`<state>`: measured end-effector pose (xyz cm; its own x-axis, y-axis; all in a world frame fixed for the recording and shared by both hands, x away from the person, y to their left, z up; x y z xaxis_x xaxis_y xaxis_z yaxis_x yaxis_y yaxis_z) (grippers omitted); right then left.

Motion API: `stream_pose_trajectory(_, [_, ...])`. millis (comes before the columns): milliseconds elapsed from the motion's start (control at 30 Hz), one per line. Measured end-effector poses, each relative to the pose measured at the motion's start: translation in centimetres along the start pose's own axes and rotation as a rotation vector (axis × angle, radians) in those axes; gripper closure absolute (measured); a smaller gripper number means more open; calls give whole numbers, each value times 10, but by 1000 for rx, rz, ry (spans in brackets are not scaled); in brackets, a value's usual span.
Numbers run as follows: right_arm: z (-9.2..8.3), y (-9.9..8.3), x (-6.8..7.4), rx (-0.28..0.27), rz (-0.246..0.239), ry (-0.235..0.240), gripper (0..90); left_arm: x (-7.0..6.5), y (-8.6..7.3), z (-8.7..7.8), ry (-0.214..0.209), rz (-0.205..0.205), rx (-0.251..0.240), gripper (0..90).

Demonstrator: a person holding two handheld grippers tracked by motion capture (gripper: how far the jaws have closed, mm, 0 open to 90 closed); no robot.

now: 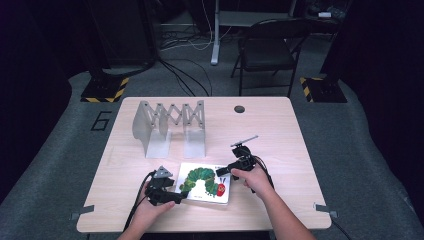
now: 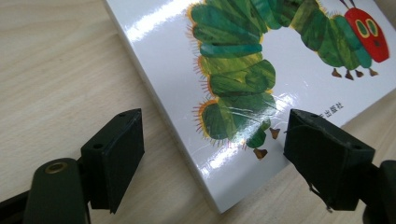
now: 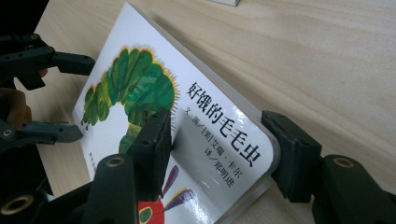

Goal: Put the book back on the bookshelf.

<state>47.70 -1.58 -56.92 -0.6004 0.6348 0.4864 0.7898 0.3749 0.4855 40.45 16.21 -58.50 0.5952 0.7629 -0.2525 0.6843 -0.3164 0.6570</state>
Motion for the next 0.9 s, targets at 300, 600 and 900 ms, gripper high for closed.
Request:
stream_pose_trajectory(300, [-3, 2, 5, -8, -11, -29, 445, -3, 0, 2, -15, -15, -6, 198])
stream_pose_trajectory(600, [-5, 6, 9, -21, -14, -72, 442, -4, 1, 4, -29, -16, -11, 188])
stream_pose_trajectory(900, [-8, 11, 16, -44, -26, -117, 442, -6, 2, 6, -17, -17, -32, 185])
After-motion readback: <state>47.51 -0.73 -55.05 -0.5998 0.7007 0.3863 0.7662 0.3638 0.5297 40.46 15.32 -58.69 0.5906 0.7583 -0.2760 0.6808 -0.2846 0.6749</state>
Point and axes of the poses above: each handheld gripper's, and its own axes: z roughly forward along the jaws, y roughly out of its top, x roughly to its left, the point moved 10 cm from there along z, roughly forward along the jaws, and after that the axes turned 3 degrees about -z, right-handed, at the moved point
